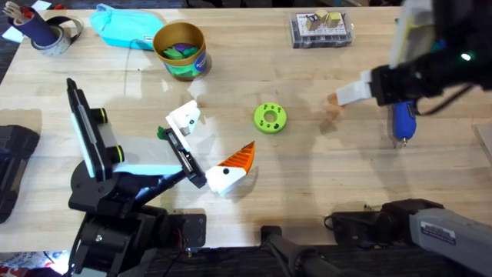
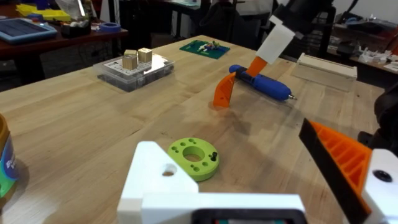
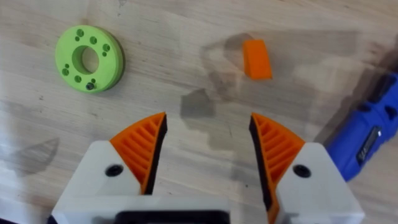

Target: Pick up the gripper from the table and insert it into the empty holder that is missing its gripper. Then pick up a screw, insert it into the mounting hole, and use the screwdriver to tighten it. Finally, clean up the table by picking up the vegetable and placing it into the bucket.

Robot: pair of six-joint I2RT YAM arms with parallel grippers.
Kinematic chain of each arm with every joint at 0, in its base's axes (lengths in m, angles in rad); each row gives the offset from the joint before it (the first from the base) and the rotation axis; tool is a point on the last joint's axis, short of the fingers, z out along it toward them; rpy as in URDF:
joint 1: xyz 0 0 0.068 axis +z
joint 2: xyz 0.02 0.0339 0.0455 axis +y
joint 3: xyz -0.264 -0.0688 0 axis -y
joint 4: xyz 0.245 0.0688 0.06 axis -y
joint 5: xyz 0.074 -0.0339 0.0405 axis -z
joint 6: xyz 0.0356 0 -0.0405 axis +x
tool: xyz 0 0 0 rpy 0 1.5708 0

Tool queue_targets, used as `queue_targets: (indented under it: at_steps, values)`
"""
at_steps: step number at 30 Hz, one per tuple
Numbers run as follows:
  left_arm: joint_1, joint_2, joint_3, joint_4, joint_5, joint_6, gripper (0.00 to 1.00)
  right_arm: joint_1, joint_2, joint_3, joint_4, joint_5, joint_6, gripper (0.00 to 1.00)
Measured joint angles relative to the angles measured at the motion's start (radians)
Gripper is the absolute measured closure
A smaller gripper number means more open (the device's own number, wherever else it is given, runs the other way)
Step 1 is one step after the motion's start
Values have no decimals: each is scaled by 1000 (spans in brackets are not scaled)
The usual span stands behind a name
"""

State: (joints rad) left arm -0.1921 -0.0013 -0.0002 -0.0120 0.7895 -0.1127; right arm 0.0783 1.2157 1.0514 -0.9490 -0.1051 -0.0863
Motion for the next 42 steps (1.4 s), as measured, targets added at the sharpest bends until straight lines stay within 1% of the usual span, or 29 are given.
queue_targets:
  at_steps: [5,8,11,14,17,21,32,40,41,42]
  values:
    - [0,2,5,-12,-2,0,8,13,83,18,-18,-1,-4,186]
    - [0,2,5,-13,-2,0,8,13,134,66,-25,0,-4,186]
    - [0,2,5,-14,-2,0,8,13,137,121,-22,4,-8,186]
    - [0,2,5,-14,-2,0,8,8,111,152,-12,40,-15,186]
    - [0,2,5,-15,-2,0,8,-10,98,153,18,85,-19,186]
    - [0,2,5,-15,-2,0,8,-43,140,151,64,117,-22,186]
    - [0,2,5,-14,-2,0,8,-81,342,144,84,65,-83,186]
    - [0,2,5,-15,-2,0,8,-82,381,144,82,55,-86,186]
    - [0,2,5,-15,-2,0,8,-82,388,144,82,55,-86,195]
    - [0,2,5,-15,-2,0,8,-82,395,144,82,55,-85,242]
